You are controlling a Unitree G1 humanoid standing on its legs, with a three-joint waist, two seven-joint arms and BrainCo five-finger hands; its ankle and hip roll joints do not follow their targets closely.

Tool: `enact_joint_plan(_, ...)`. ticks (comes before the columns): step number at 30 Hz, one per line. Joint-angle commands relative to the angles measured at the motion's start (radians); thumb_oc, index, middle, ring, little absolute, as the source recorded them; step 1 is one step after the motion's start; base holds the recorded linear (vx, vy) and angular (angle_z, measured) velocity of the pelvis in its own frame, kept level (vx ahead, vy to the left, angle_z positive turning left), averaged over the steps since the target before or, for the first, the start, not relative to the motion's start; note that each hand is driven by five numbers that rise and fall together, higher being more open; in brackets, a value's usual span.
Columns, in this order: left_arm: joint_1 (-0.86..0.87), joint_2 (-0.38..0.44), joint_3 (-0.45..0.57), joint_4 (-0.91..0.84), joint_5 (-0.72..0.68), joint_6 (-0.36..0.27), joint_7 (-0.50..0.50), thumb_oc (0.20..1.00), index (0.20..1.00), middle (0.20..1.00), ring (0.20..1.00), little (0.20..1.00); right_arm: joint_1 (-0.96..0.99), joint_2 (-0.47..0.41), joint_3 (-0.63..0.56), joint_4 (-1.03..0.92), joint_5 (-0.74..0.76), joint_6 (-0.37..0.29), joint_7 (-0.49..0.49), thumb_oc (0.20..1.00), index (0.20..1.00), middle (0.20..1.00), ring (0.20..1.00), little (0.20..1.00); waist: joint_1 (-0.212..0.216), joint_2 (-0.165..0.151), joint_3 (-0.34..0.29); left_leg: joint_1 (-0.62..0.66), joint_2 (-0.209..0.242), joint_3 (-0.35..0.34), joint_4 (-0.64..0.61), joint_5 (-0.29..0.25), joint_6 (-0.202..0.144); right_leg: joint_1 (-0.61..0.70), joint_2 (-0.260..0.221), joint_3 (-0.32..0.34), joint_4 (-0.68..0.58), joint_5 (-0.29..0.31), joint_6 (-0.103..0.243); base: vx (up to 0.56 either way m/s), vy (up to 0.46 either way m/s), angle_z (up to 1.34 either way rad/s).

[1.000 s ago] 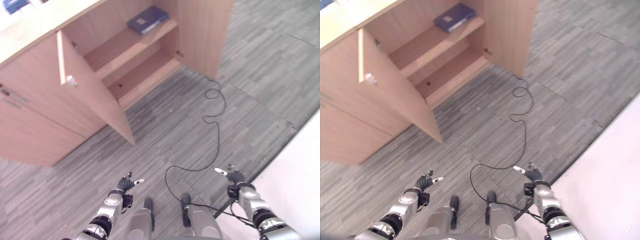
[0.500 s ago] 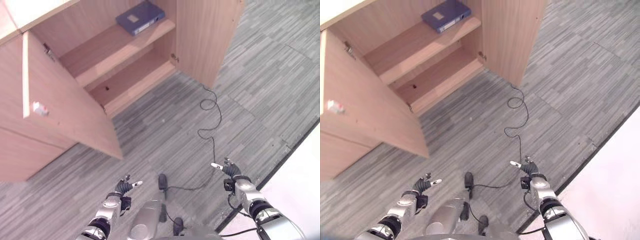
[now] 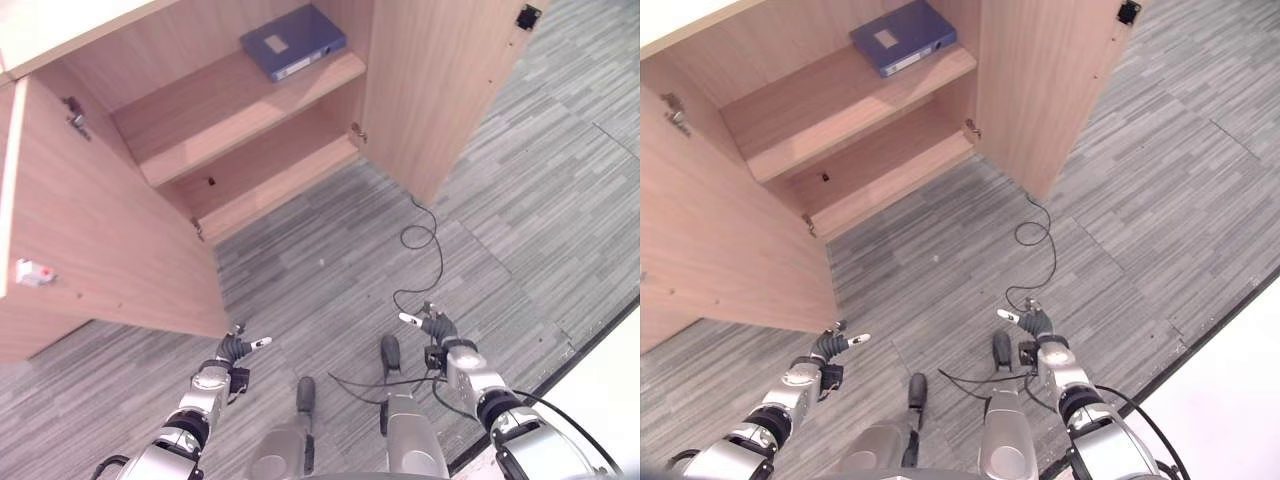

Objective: Put the empty folder in the office cabinet

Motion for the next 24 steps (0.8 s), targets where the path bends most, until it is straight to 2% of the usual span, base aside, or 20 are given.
enact_joint_plan(1,-0.018,-0.006,-0.009,-0.034,0.033,-0.036,-0.001,1.000,1.000,1.000,1.000,1.000,0.003,-0.057,-0.051,-0.042,0.020,-0.041,0.002,1.000,1.000,1.000,1.000,1.000,-0.021,0.033,-0.001,0.167,0.045,-0.032,0.085,-0.162,-0.078,0.004,0.021,0.031,0.048,0.071,0.020,0.43,-0.330,0.91)
enact_joint_plan(5,0.004,-0.030,-0.004,-0.028,0.028,-0.037,0.000,1.000,1.000,1.000,1.000,1.000,0.047,-0.081,-0.048,-0.047,-0.001,-0.033,0.020,1.000,1.000,1.000,1.000,1.000,-0.050,0.067,-0.031,0.197,0.125,-0.050,0.062,-0.111,-0.118,-0.014,0.035,0.038,0.163,0.045,-0.010,0.26,-0.290,0.48)
enact_joint_plan(7,0.012,-0.043,-0.001,-0.034,0.017,-0.041,0.001,1.000,1.000,1.000,1.000,1.000,0.057,-0.096,-0.043,-0.052,-0.012,-0.035,0.025,1.000,1.000,1.000,1.000,1.000,-0.054,0.080,-0.034,0.176,0.153,-0.054,0.094,-0.058,-0.133,-0.012,0.043,0.036,0.208,0.008,-0.027,0.16,-0.244,0.11)
enact_joint_plan(8,0.015,-0.050,0.002,-0.028,0.010,-0.043,0.000,1.000,1.000,1.000,1.000,1.000,0.058,-0.104,-0.032,-0.048,-0.024,-0.036,0.030,1.000,1.000,1.000,1.000,1.000,-0.053,0.085,-0.033,0.155,0.171,-0.044,0.137,0.004,-0.139,-0.003,0.049,0.032,0.233,-0.020,-0.039,0.17,-0.246,0.11)
enact_joint_plan(9,0.023,-0.054,0.005,-0.033,0.000,-0.040,-0.001,1.000,1.000,1.000,1.000,1.000,0.060,-0.111,-0.031,-0.040,-0.033,-0.031,0.033,1.000,1.000,1.000,1.000,1.000,-0.052,0.087,-0.031,0.137,0.179,-0.027,0.182,0.044,-0.134,0.010,0.050,0.025,0.250,-0.049,-0.050,0.18,-0.315,0.27)
enact_joint_plan(10,0.018,-0.058,0.003,-0.037,-0.005,-0.038,-0.001,1.000,1.000,1.000,1.000,1.000,0.059,-0.118,-0.028,-0.036,-0.036,-0.030,0.034,1.000,1.000,1.000,1.000,1.000,-0.043,0.081,-0.018,0.091,0.171,-0.027,0.260,0.108,-0.132,0.030,0.050,0.022,0.264,-0.071,-0.063,0.17,-0.302,0.31)
enact_joint_plan(11,0.017,-0.062,0.003,-0.049,-0.015,-0.038,0.000,1.000,1.000,1.000,1.000,1.000,0.062,-0.122,-0.029,-0.041,-0.037,-0.028,0.032,1.000,1.000,1.000,1.000,1.000,-0.041,0.069,-0.009,0.046,0.158,-0.014,0.337,0.141,-0.126,0.048,0.047,0.029,0.275,-0.083,-0.076,0.18,-0.357,0.27)
enact_joint_plan(12,0.017,-0.064,0.003,-0.059,-0.017,-0.039,0.000,1.000,1.000,1.000,1.000,1.000,0.063,-0.128,-0.032,-0.041,-0.037,-0.028,0.030,1.000,1.000,1.000,1.000,1.000,-0.037,0.055,-0.003,0.014,0.155,0.010,0.407,0.145,-0.119,0.069,0.046,0.035,0.281,-0.101,-0.091,0.20,-0.359,0.32)
enact_joint_plan(13,0.020,-0.062,0.006,-0.063,-0.020,-0.038,-0.004,1.000,1.000,1.000,1.000,1.000,0.064,-0.137,-0.039,-0.035,-0.035,-0.027,0.031,1.000,1.000,1.000,1.000,1.000,-0.036,0.040,-0.006,-0.007,0.171,0.054,0.434,0.158,-0.114,0.090,0.038,0.031,0.280,-0.115,-0.103,0.15,-0.259,0.42)
enact_joint_plan(14,0.020,-0.061,0.005,-0.063,-0.020,-0.038,-0.005,1.000,1.000,1.000,1.000,1.000,0.064,-0.137,-0.039,-0.034,-0.035,-0.027,0.031,1.000,1.000,1.000,1.000,1.000,-0.035,0.040,-0.005,-0.006,0.172,0.054,0.437,0.157,-0.114,0.090,0.039,0.032,0.282,-0.116,-0.103,0.23,-0.293,0.47)
enact_joint_plan(15,0.018,-0.060,0.002,-0.069,-0.021,-0.033,-0.008,1.000,1.000,1.000,1.000,1.000,0.074,-0.152,-0.060,-0.015,-0.029,-0.019,0.029,1.000,1.000,1.000,1.000,1.000,-0.025,0.023,-0.001,-0.063,0.172,0.104,0.479,0.138,-0.118,0.138,0.017,0.017,0.285,-0.138,-0.119,0.23,-0.238,0.48)
enact_joint_plan(16,0.015,-0.063,0.000,-0.066,-0.022,-0.033,-0.009,1.000,1.000,1.000,1.000,1.000,0.074,-0.160,-0.072,-0.008,-0.026,-0.018,0.027,1.000,1.000,1.000,1.000,1.000,-0.019,0.020,0.001,-0.089,0.158,0.124,0.469,0.119,-0.118,0.162,0.013,0.006,0.281,-0.147,-0.124,0.30,-0.282,0.53)
enact_joint_plan(19,0.006,-0.067,-0.008,-0.055,-0.013,-0.030,-0.011,1.000,1.000,1.000,1.000,1.000,0.082,-0.173,-0.105,0.005,-0.013,-0.018,0.020,1.000,1.000,1.000,1.000,1.000,0.000,0.024,0.000,-0.156,0.129,0.191,0.349,0.083,-0.126,0.230,0.016,-0.028,0.255,-0.168,-0.124,0.25,-0.102,0.59)
enact_joint_plan(21,0.004,-0.067,-0.009,-0.051,-0.014,-0.030,-0.016,1.000,1.000,1.000,1.000,1.000,0.090,-0.172,-0.127,0.009,0.007,-0.023,0.016,1.000,1.000,1.000,1.000,1.000,0.019,0.033,-0.001,-0.188,0.121,0.229,0.251,0.119,-0.143,0.287,0.033,-0.053,0.234,-0.190,-0.116,0.23,-0.064,0.62)
enact_joint_plan(22,0.004,-0.067,-0.009,-0.051,-0.014,-0.030,-0.016,1.000,1.000,1.000,1.000,1.000,0.091,-0.172,-0.127,0.009,0.007,-0.023,0.016,1.000,1.000,1.000,1.000,1.000,0.019,0.031,0.000,-0.183,0.118,0.229,0.247,0.120,-0.143,0.291,0.031,-0.054,0.234,-0.192,-0.116,0.29,-0.078,0.63)
enact_joint_plan(23,0.004,-0.065,-0.004,-0.049,-0.019,-0.031,-0.015,1.000,1.000,1.000,1.000,1.000,0.091,-0.169,-0.135,0.016,0.016,-0.028,0.008,1.000,1.000,1.000,1.000,1.000,0.040,0.038,-0.001,-0.222,0.118,0.260,0.180,0.157,-0.153,0.338,0.048,-0.073,0.216,-0.212,-0.113,0.21,-0.051,0.23)
enact_joint_plan(24,0.005,-0.065,-0.004,-0.050,-0.019,-0.031,-0.015,1.000,1.000,1.000,1.000,1.000,0.091,-0.168,-0.135,0.017,0.016,-0.029,0.009,1.000,1.000,1.000,1.000,1.000,0.038,0.034,0.000,-0.218,0.113,0.259,0.179,0.156,-0.153,0.342,0.043,-0.075,0.216,-0.216,-0.112,0.42,-0.046,0.03)
